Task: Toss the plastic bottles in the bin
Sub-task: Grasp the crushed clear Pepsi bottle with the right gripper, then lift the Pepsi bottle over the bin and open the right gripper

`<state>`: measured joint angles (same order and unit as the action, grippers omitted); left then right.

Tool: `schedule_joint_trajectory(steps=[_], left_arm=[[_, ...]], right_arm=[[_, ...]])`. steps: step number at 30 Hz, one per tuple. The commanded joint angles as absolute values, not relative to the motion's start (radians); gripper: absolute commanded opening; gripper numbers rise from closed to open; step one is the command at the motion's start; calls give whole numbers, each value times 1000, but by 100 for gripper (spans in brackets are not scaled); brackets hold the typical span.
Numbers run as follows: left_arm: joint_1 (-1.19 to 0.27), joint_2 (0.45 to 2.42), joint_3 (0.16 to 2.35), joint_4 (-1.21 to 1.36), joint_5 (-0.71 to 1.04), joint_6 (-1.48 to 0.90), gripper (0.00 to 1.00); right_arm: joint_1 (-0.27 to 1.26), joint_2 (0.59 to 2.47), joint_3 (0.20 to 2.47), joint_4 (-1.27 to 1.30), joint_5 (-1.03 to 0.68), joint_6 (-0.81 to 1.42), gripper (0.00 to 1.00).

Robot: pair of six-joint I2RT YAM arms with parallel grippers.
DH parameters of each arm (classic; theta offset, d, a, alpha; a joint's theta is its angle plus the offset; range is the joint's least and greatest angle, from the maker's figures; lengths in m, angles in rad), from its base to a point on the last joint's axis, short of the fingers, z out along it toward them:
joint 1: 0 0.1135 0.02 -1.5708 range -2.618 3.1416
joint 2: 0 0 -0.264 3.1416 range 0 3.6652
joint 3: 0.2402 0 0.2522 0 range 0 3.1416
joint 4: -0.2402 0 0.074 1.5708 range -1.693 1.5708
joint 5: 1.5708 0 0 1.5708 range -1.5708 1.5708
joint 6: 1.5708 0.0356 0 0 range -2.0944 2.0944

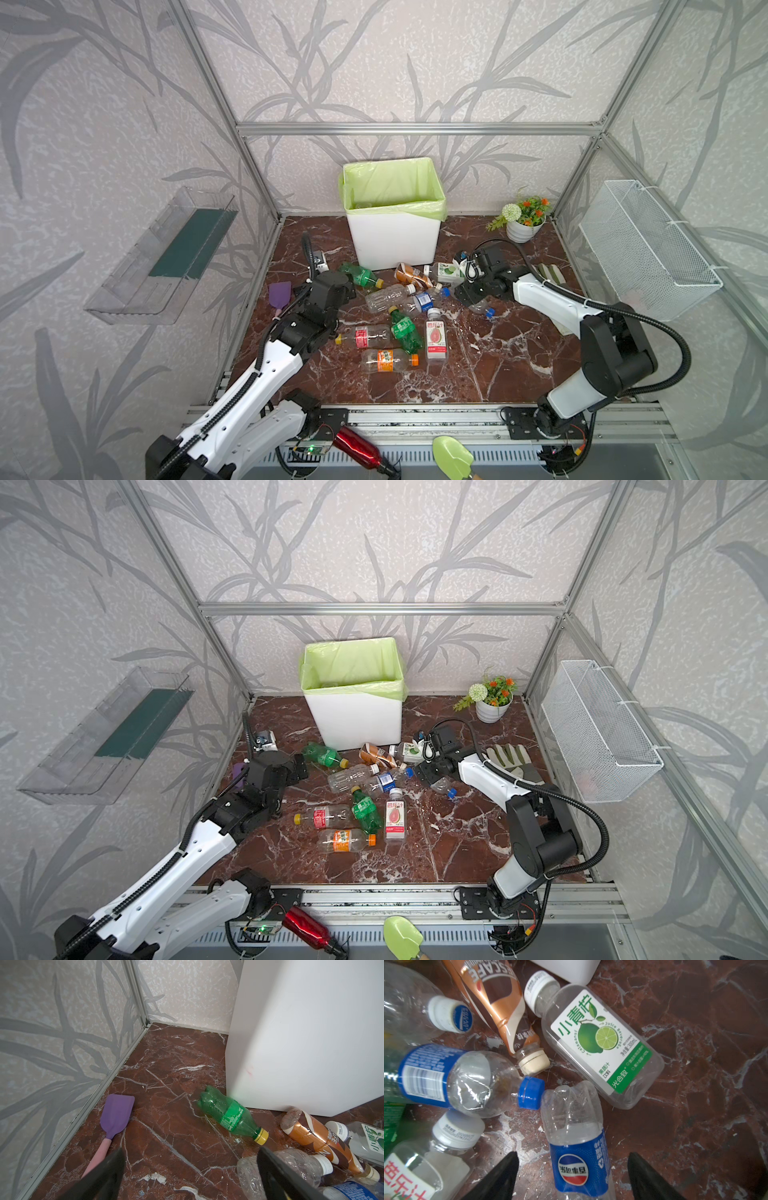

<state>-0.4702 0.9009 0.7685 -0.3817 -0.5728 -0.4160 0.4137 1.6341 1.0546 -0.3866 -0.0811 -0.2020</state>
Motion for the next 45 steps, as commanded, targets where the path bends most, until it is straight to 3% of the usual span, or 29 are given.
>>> schedule_joint_trajectory(steps=[1,15,22,35,41,45], left_arm=[[-463,887,753,-406,-569,-444,99],[-457,859,729,-420,-580,-462,99],[-456,821,719,-438,-596,-468,99],[-447,827,699,-433,-629,-468,99],[-397,855,671,-423,-594,-494,99],[-346,893,635,-376,-528,-517,99]], right_arm=[[425,1681,1104,-474,-34,-238,82],[479,1843,1211,-583,57,-281,72],[491,1840,1221,-607,96,-272,54],[418,1484,1258,-581,-12,-199,49],[317,1271,1388,-391,-70,-162,49],[278,1188,1541,-130,-130,-74,51]])
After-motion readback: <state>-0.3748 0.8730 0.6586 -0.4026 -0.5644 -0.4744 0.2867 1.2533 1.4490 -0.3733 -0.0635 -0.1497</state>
